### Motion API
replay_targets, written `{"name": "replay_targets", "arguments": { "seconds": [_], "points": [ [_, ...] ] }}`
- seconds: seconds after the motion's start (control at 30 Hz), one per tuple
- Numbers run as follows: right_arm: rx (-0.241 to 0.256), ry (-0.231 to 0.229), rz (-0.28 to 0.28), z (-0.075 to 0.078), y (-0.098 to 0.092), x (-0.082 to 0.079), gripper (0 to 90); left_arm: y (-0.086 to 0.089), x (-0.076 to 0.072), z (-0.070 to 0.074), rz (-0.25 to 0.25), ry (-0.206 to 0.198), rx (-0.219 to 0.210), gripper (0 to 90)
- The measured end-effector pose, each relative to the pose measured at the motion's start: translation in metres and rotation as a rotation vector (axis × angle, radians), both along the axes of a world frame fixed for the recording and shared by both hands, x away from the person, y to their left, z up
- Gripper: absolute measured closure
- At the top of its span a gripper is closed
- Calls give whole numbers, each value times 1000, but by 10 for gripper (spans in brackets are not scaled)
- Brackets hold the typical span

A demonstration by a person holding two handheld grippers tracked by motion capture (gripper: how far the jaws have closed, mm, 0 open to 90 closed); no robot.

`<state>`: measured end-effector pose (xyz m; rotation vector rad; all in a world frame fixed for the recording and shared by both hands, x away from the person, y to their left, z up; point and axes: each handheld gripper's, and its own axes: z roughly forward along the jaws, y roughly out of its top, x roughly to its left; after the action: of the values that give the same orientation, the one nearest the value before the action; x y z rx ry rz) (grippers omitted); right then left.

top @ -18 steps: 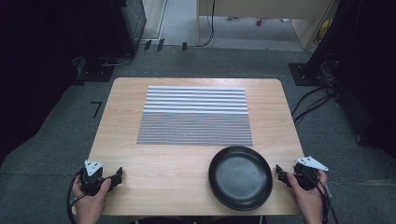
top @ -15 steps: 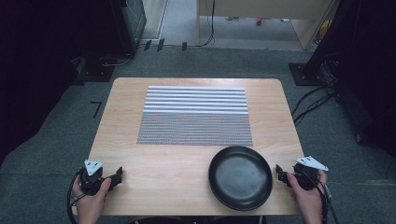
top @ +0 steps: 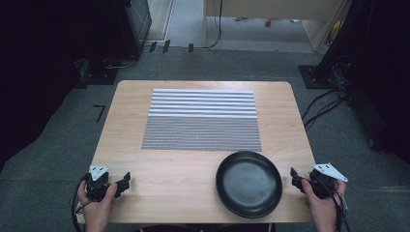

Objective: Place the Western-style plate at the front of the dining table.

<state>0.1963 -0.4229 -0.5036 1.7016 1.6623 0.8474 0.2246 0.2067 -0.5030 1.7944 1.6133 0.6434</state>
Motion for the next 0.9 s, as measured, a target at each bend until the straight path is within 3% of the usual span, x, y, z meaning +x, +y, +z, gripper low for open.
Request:
{"name": "replay_targets", "arguments": {
  "seconds": [0.27, 0.5, 0.9],
  "points": [
    [-5, -64, -8, 17, 9, -10, 143, -23, -5, 9, -55, -17, -13, 138],
    [28, -93, 15, 27, 17, -15, 143, -42, -7, 17, -93, -36, -24, 138],
    [39, -123, 21, 34, 23, -20, 144, -79, -5, 27, -172, -53, -22, 138]
  ]
}}
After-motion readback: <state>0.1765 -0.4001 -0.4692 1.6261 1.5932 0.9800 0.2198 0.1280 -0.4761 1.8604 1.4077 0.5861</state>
